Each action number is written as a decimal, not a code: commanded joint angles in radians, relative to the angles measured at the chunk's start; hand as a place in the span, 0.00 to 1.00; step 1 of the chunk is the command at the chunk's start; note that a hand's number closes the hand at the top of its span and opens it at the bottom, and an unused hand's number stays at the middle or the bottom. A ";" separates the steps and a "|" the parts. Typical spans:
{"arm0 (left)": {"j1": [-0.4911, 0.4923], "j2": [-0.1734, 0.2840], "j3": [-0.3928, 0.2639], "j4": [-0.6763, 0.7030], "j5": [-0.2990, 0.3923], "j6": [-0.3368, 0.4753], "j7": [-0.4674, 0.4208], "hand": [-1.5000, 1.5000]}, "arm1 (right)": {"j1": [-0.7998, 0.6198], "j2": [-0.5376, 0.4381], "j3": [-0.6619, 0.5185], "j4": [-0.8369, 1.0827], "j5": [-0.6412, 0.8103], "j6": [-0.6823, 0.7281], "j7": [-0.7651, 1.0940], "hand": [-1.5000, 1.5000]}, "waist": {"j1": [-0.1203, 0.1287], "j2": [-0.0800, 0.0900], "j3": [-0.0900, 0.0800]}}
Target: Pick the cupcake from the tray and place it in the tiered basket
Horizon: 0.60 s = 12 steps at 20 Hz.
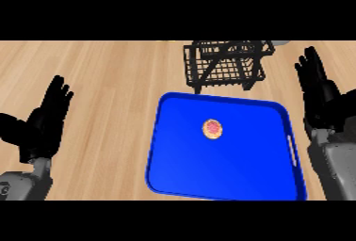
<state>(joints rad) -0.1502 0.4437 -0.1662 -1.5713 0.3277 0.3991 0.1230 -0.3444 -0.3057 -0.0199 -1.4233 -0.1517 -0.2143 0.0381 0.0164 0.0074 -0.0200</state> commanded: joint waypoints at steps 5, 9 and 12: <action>-0.043 -0.032 -0.069 0.007 -0.121 0.017 -0.091 0.50 | -0.067 0.082 -0.152 -0.074 -0.302 0.173 -0.155 1.00 | -0.026 -0.008 0.023; -0.049 -0.099 -0.146 0.021 -0.160 0.022 -0.111 0.50 | 0.031 0.201 -0.167 0.089 -0.314 0.107 -0.183 0.00 | -0.017 0.000 0.022; -0.040 -0.112 -0.158 0.001 -0.155 0.037 -0.084 0.50 | 0.061 0.254 -0.138 0.049 -0.540 0.398 -0.154 0.00 | -0.017 -0.002 0.026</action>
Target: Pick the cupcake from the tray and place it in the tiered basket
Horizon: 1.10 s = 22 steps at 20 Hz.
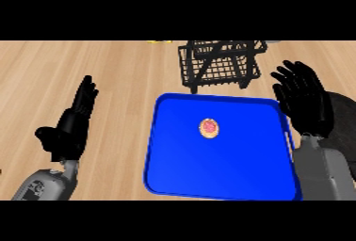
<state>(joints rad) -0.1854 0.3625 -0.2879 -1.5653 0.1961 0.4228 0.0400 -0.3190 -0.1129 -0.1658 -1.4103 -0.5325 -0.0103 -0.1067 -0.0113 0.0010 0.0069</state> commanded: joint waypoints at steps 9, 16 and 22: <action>-0.010 -0.071 -0.046 0.053 -0.076 0.036 -0.014 0.50 | 0.270 -0.278 0.012 -0.237 0.022 0.433 0.006 0.00 | -0.023 -0.008 -0.009; -0.008 -0.057 -0.038 0.035 -0.077 0.025 -0.020 0.50 | 0.206 -0.570 0.068 -0.453 0.371 0.428 0.159 0.00 | -0.004 -0.014 -0.014; -0.030 -0.086 -0.043 0.059 -0.082 0.023 -0.023 0.50 | 0.111 -0.651 0.203 -0.677 0.510 0.405 0.483 0.00 | 0.003 -0.006 -0.013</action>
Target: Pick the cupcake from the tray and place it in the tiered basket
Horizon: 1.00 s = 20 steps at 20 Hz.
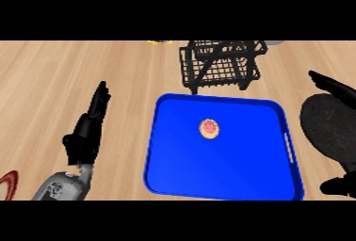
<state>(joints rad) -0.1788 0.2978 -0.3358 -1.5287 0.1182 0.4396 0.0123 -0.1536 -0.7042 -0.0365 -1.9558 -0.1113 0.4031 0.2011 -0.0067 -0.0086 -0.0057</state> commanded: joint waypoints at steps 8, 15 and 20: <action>-0.044 -0.055 0.023 0.078 -0.014 -0.032 -0.048 0.50 | -0.331 0.082 0.338 -0.164 0.118 -0.014 0.667 0.00 | 0.018 0.010 0.003; -0.043 -0.053 0.060 0.050 -0.040 -0.061 0.000 0.50 | -0.408 0.189 0.387 -0.101 0.155 0.058 0.752 0.00 | 0.010 0.009 0.005; 0.021 -0.062 0.027 -0.016 -0.070 -0.045 0.006 0.50 | -0.456 0.241 0.488 -0.129 0.137 0.049 0.950 0.00 | 0.011 0.005 0.005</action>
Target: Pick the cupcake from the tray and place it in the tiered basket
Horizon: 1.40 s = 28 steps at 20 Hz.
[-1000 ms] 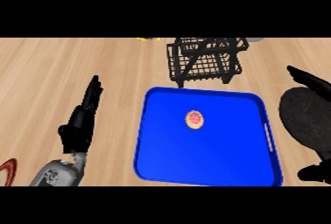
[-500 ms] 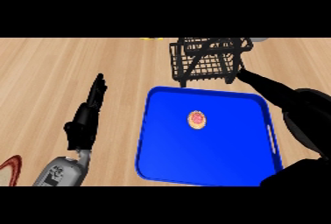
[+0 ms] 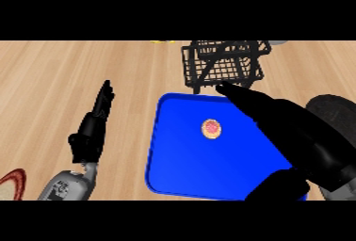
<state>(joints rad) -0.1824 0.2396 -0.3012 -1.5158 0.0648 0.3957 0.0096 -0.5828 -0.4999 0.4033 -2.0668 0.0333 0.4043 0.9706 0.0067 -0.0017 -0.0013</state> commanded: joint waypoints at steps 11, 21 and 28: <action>-0.025 -0.005 0.064 0.008 -0.009 -0.044 0.032 0.50 | 0.022 -0.060 0.042 0.029 0.040 0.109 0.093 0.00 | -0.010 0.001 0.001; 0.024 -0.058 0.047 -0.001 -0.072 -0.033 -0.003 0.50 | -0.015 0.036 0.143 0.107 0.213 0.158 0.025 0.00 | -0.002 0.001 0.001; 0.055 -0.070 0.050 -0.069 -0.093 -0.045 0.034 0.50 | 0.037 0.070 0.156 0.144 0.400 0.134 -0.053 0.00 | -0.002 0.001 0.001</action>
<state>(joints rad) -0.1521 0.1894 -0.2395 -1.5528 -0.0034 0.3400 0.0391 -0.5531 -0.4680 0.5456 -1.9574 0.3332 0.5376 0.8955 0.0033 -0.0010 -0.0003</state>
